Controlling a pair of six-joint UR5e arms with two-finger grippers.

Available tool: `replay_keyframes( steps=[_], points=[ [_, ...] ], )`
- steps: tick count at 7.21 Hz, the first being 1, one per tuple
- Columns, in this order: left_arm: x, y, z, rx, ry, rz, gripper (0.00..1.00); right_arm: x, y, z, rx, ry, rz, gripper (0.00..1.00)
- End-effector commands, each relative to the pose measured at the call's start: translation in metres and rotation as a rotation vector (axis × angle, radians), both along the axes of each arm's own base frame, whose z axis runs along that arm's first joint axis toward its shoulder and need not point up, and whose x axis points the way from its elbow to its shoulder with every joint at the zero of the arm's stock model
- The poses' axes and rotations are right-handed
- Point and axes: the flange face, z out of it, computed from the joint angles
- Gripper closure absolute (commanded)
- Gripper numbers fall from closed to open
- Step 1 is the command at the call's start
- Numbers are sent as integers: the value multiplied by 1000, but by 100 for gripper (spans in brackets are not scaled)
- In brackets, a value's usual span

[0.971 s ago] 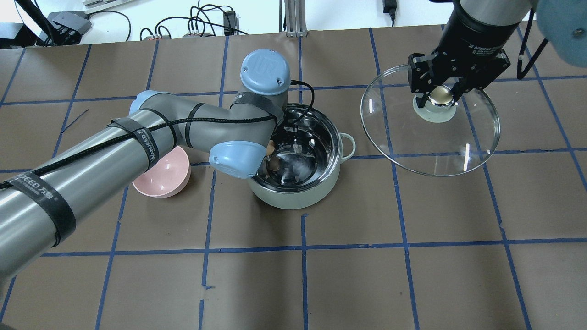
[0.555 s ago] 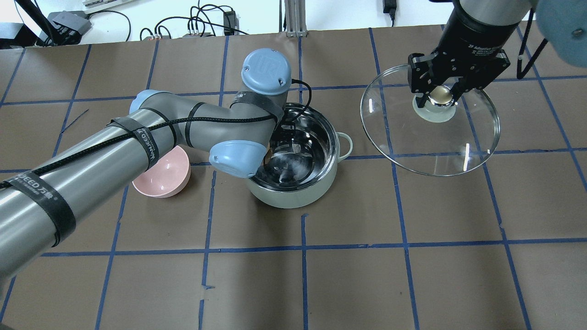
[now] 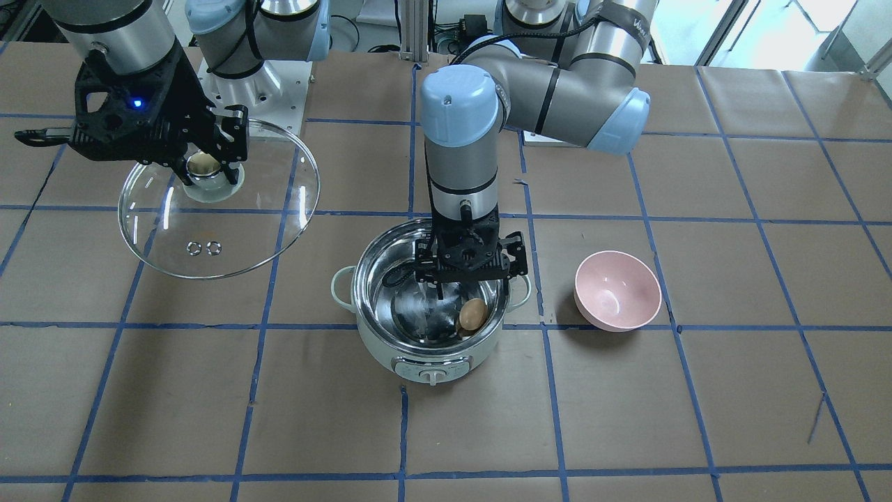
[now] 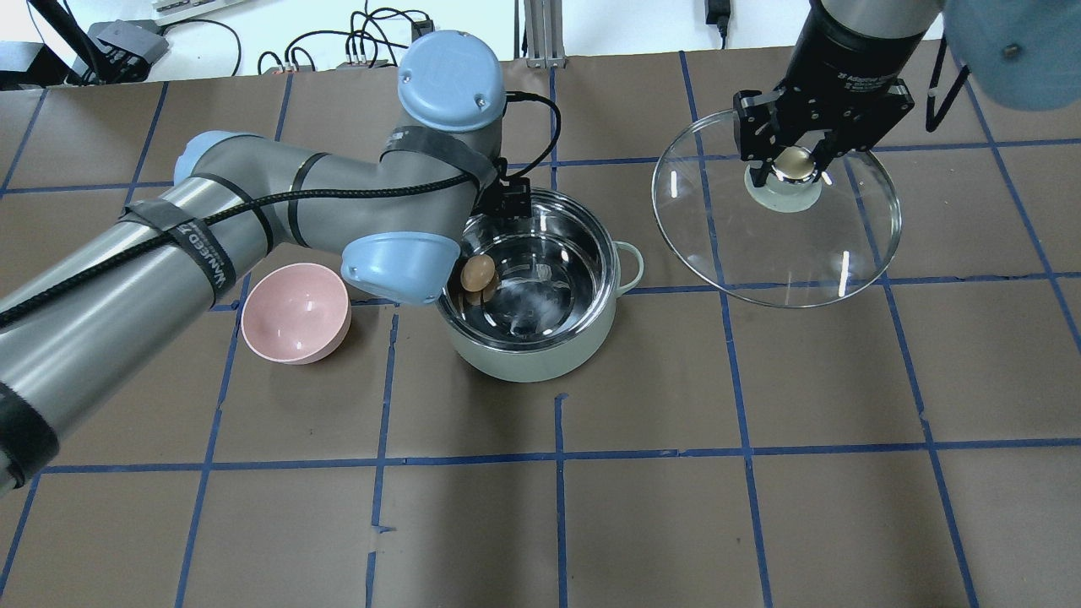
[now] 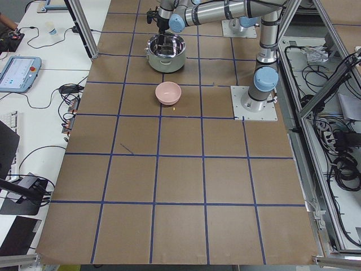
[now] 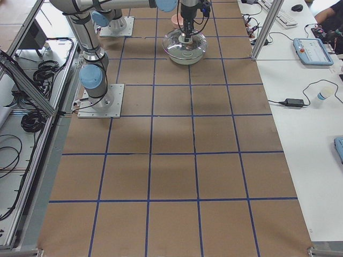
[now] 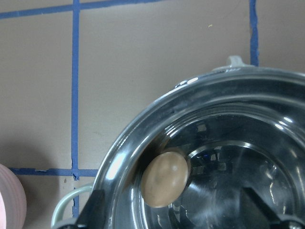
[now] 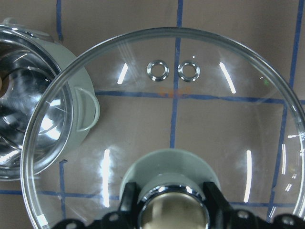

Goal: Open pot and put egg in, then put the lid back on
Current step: 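Withdraw the left gripper while the right gripper carries the lid over the pot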

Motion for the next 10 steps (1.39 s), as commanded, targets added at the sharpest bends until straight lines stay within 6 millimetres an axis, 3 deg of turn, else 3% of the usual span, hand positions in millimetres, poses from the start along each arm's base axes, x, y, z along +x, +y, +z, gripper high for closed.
replay_keyframes(
  steps=[1, 2, 3, 5, 6, 7, 8, 10],
  points=[
    [75, -21, 23, 33, 64, 33, 0, 81, -23, -22, -9, 7, -12, 95],
    [115, -11, 51, 86, 71, 41, 0, 120, -29, -33, -10, 31, -26, 95],
    [142, 4, 76, 157, 87, 72, 0, 151, -35, -52, -26, 16, -61, 95],
    [175, 34, 144, 202, 75, 47, 0, 221, -24, -89, -38, 7, -84, 95],
    [187, 45, 169, 207, 80, 55, 0, 235, -24, -103, -37, 4, -95, 95],
    [182, 49, 182, 222, 75, 47, 0, 245, -21, -109, -34, 5, -106, 95],
    [175, 49, 179, 231, 75, 31, 0, 259, -15, -118, -29, 11, -97, 95],
    [169, 52, 171, 240, 82, 5, 0, 263, -18, -132, -31, 15, -83, 95]
  ],
)
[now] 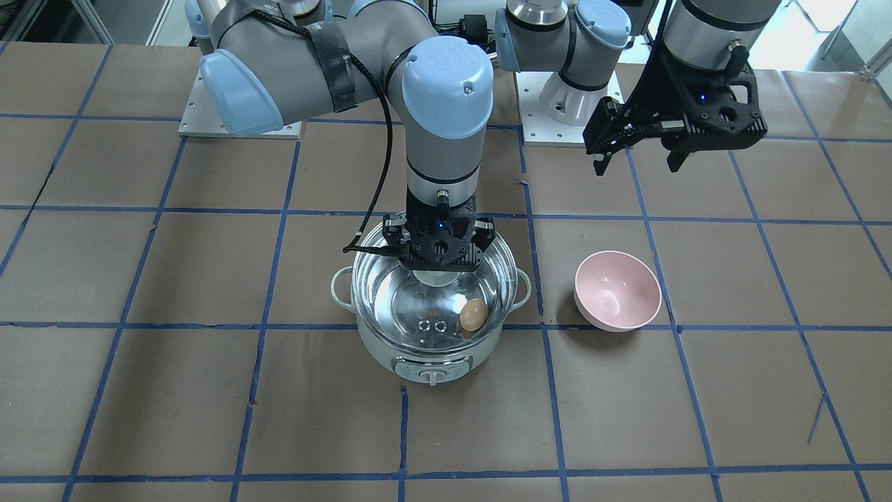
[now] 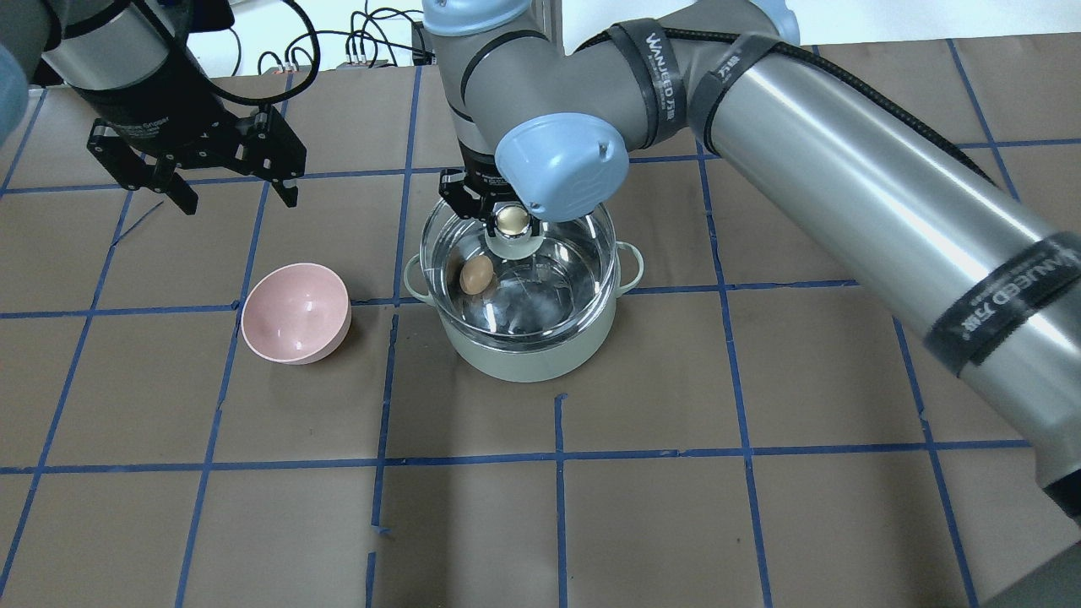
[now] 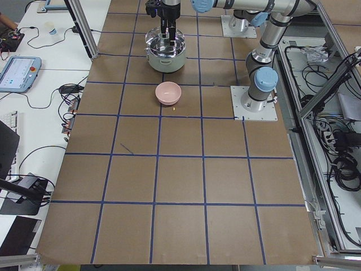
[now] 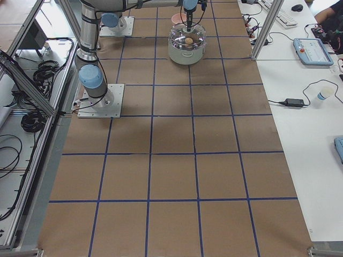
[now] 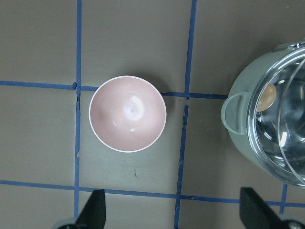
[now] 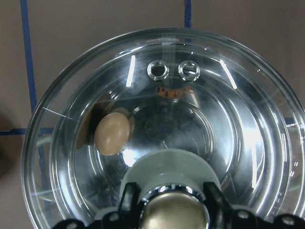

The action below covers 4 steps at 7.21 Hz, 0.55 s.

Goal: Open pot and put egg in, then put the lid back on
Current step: 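Withdraw the left gripper while the right gripper carries the lid over the pot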

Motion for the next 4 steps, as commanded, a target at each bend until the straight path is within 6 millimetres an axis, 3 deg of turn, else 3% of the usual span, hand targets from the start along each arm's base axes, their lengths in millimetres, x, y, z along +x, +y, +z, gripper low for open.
replay_keyframes(
  steps=[1, 3, 4],
  points=[
    [-4, 2, -4, 8, 6, -48, 0, 3, 2, -13, 10, 9, 18, 95],
    [-5, 7, -1, 3, 1, -53, 0, 0, 5, -34, 12, 15, 23, 95],
    [-5, 6, 2, -3, -4, -50, 0, 0, 5, -35, 7, 13, 27, 95]
  ],
)
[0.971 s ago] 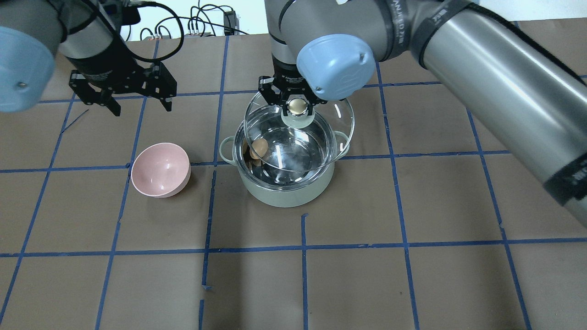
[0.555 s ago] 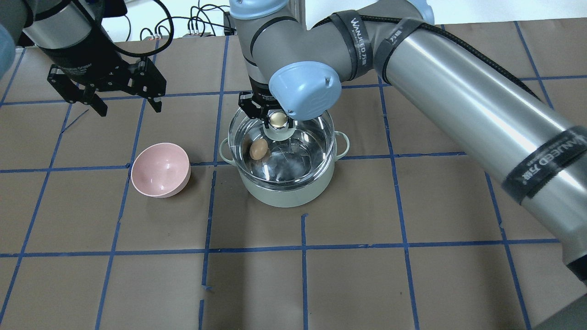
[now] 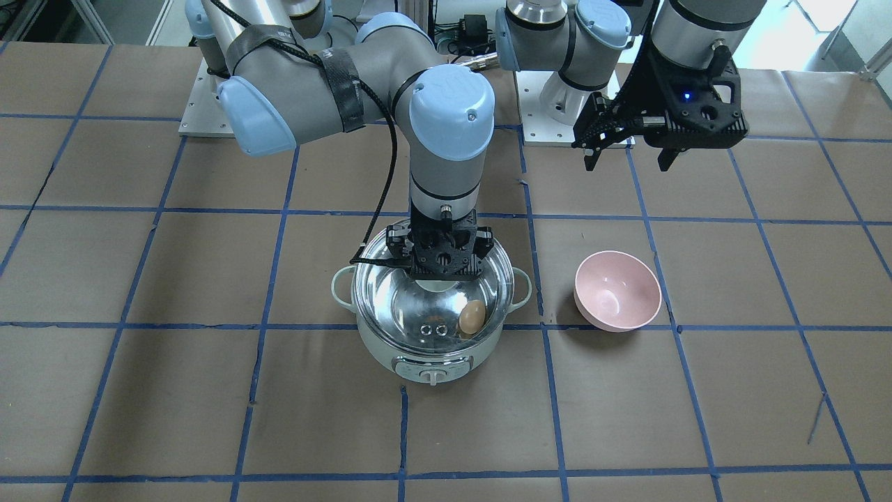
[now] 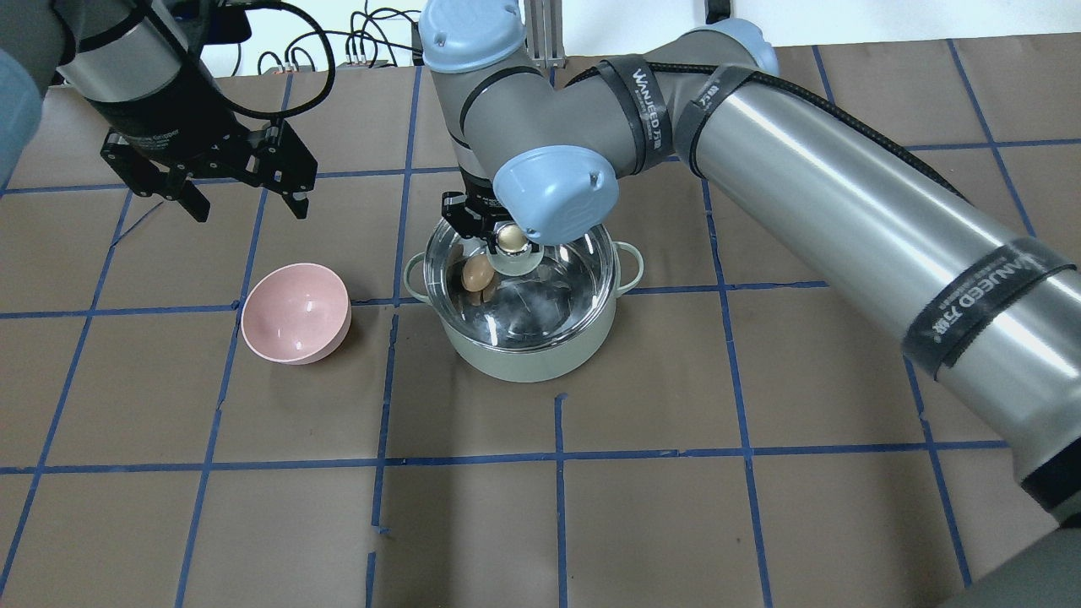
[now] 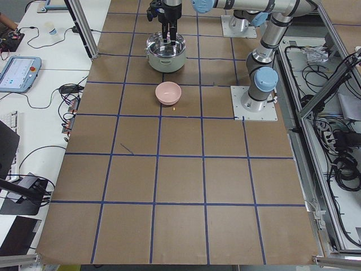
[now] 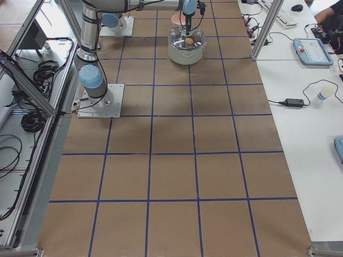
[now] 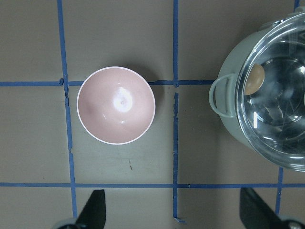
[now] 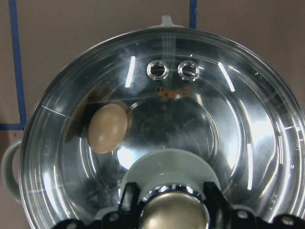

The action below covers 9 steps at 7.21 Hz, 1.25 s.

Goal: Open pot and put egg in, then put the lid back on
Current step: 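Withdraw the left gripper while the right gripper carries the lid over the pot, then lower the glass lid onto the pot with the right gripper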

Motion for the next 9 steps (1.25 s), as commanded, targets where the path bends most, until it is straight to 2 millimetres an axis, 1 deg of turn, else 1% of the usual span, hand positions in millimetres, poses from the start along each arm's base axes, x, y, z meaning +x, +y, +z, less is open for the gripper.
replay_keyframes(
  steps=[1, 3, 4, 5, 6, 7, 8, 9],
  points=[
    [9, -1, 9, -12, -10, 18, 0, 0, 1, -6, -5, -1, 6, 95],
    [8, -1, 7, -12, -6, 16, 0, 0, 0, -5, -9, -4, 3, 95],
    [7, 0, 6, -11, -4, 16, 0, 0, 1, -5, -8, -3, -3, 90],
    [7, 0, 6, -11, -3, 16, 0, 0, 1, -4, -11, -5, -8, 33],
    [7, 0, 6, -11, -4, 16, 0, -1, 1, 0, -15, -7, -9, 0],
    [7, 3, 7, -12, -3, 16, 0, -3, 4, 15, -27, -13, -8, 0],
    [6, 6, 7, -12, 3, 16, 0, -28, 12, 58, -44, -27, -27, 0],
    [6, 6, 7, -12, 3, 14, 0, -80, 15, 95, -15, -6, -70, 0]
  ],
)
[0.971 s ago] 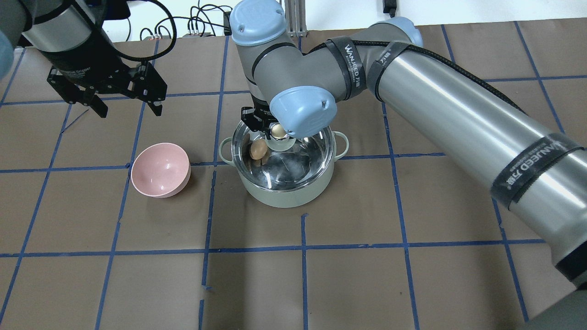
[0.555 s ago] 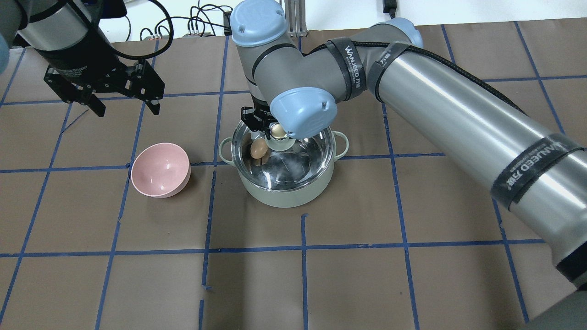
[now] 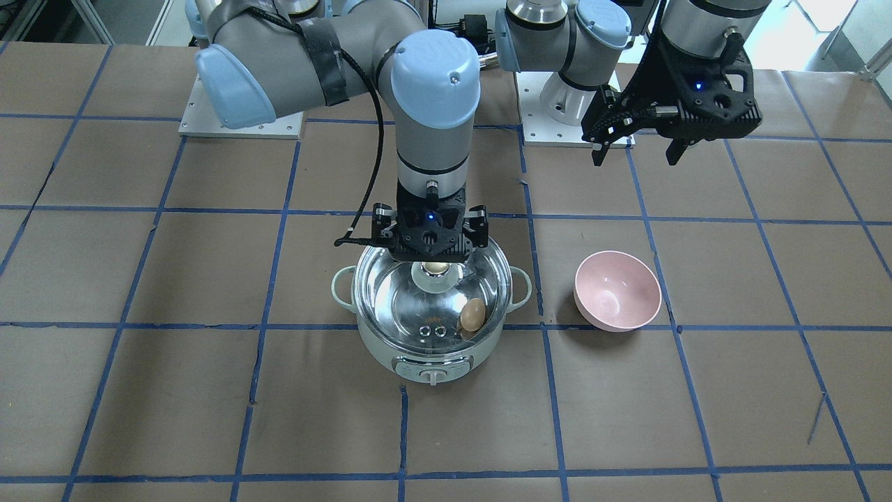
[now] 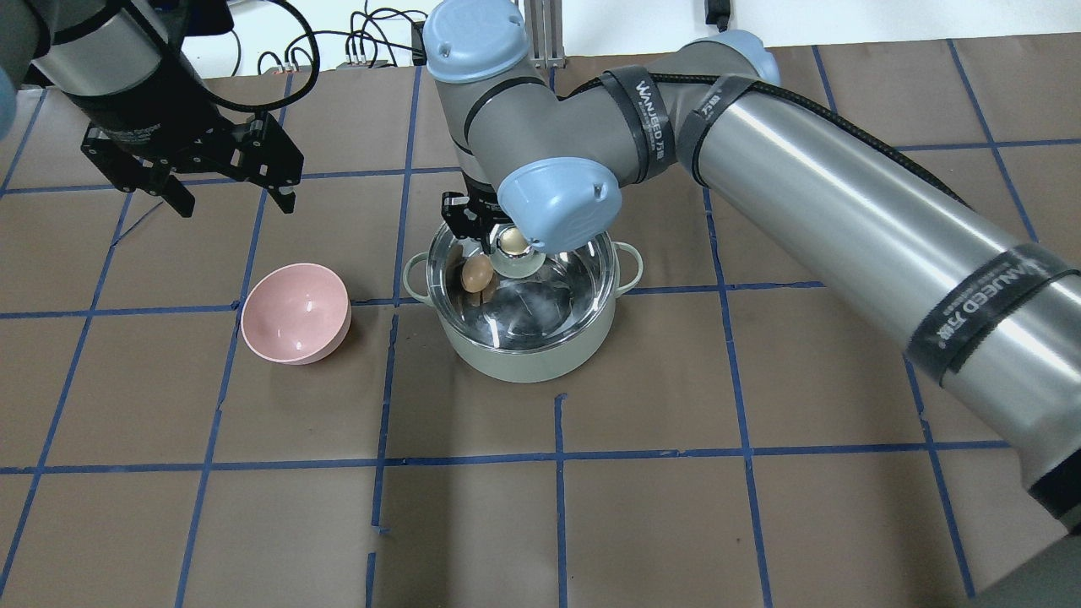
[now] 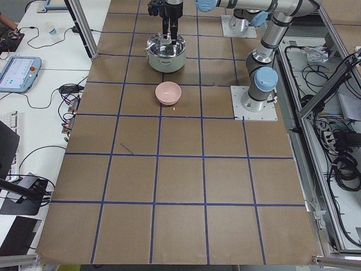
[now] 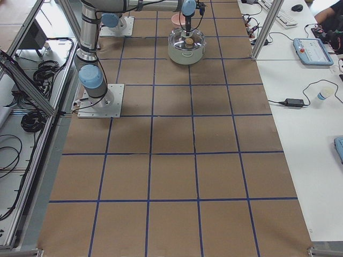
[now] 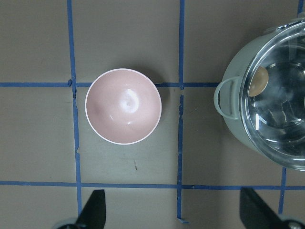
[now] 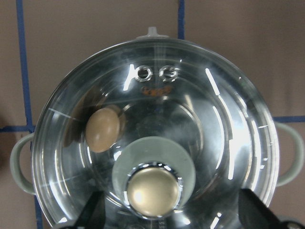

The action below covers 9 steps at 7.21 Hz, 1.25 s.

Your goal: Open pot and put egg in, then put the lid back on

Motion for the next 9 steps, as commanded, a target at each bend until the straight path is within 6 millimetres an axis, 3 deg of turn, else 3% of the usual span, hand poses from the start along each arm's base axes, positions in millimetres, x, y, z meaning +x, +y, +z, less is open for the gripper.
replay_keyframes(
  steps=[1, 3, 4, 6, 9],
  points=[
    [0, 1, 2, -3, -8, 8, 0, -100, 10, 80, 5, -5, -68, 0],
    [-3, 2, 1, -2, -5, 8, 0, -178, 24, 116, 18, 5, -57, 0],
    [-3, 2, 0, 0, -5, 6, 0, -202, 28, 129, 3, 5, -46, 0],
    [-3, 1, -1, 2, -1, 9, 0, -208, 27, 120, 11, 1, -40, 0],
    [-3, 2, -1, 1, -7, 17, 0, -209, 25, 122, -12, -7, -30, 0]
  ],
)
